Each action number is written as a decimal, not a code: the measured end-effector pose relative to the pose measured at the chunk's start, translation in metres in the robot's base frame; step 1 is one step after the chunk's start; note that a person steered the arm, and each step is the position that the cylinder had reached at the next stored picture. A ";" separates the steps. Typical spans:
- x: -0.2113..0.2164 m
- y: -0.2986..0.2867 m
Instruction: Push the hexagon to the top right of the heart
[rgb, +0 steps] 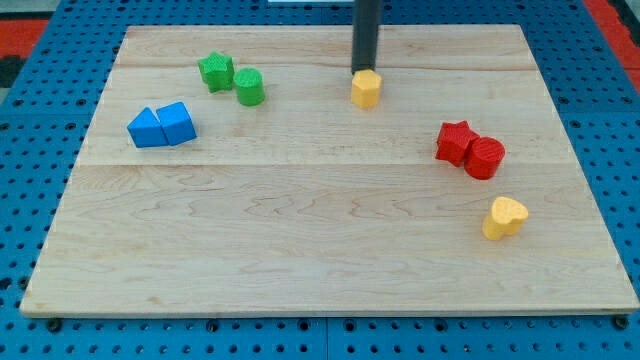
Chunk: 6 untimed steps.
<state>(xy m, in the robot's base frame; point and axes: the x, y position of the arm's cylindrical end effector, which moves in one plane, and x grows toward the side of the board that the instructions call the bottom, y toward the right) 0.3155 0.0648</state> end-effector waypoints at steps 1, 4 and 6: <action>0.087 0.001; 0.131 0.021; 0.102 -0.041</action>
